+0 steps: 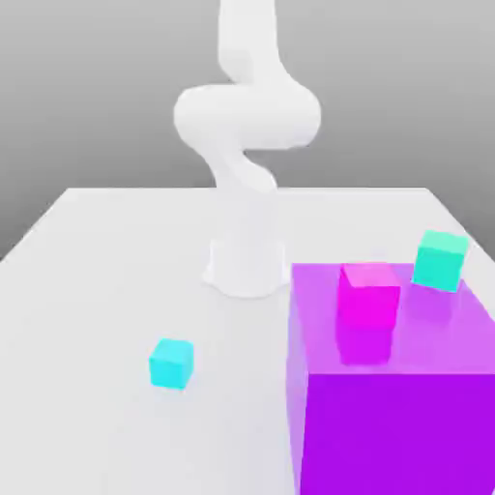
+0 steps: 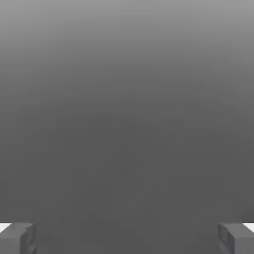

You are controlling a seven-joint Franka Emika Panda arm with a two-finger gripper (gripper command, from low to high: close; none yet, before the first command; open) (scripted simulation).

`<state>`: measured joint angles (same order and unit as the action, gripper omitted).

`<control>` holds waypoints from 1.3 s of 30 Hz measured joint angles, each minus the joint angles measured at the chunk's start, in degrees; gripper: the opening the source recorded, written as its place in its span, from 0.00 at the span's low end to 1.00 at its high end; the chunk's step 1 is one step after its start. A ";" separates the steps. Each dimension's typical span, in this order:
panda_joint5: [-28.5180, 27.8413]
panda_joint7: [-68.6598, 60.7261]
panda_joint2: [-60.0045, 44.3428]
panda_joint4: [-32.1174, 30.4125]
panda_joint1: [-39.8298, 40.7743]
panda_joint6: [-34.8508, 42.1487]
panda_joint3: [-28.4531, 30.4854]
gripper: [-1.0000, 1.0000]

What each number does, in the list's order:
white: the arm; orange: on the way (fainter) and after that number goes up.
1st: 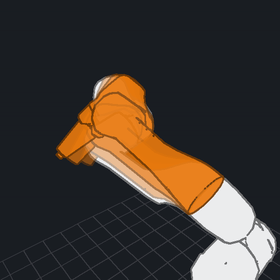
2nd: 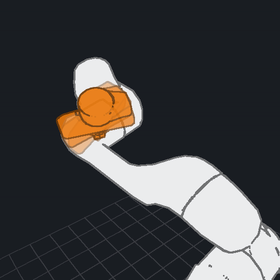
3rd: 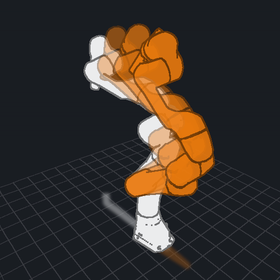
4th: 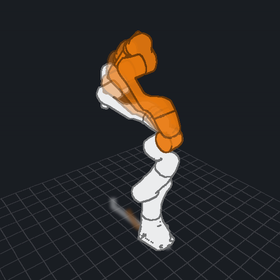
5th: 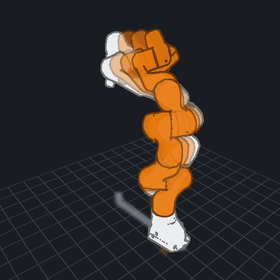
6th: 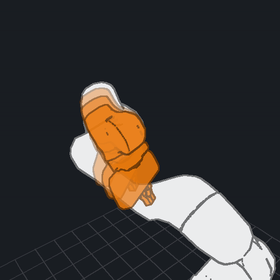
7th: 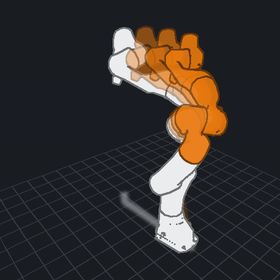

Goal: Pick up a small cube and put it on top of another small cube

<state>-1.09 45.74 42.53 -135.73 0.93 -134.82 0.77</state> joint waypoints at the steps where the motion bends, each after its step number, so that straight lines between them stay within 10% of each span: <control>1: -0.43 -0.11 -1.64 -1.91 0.55 -1.49 0.36 0.50; 19: -1.94 -6.96 -39.50 -34.88 10.13 -33.90 10.47 0.50; 25: 6.38 -13.11 -53.27 -33.48 18.22 -45.15 0.54 0.50; 26: 6.17 -13.04 -54.65 -33.26 19.37 -46.29 -0.49 0.00; 39: -0.12 -8.41 -43.62 -35.16 17.64 -37.16 3.01 0.00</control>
<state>-1.21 37.33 -1.09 -170.88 18.57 -171.98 3.78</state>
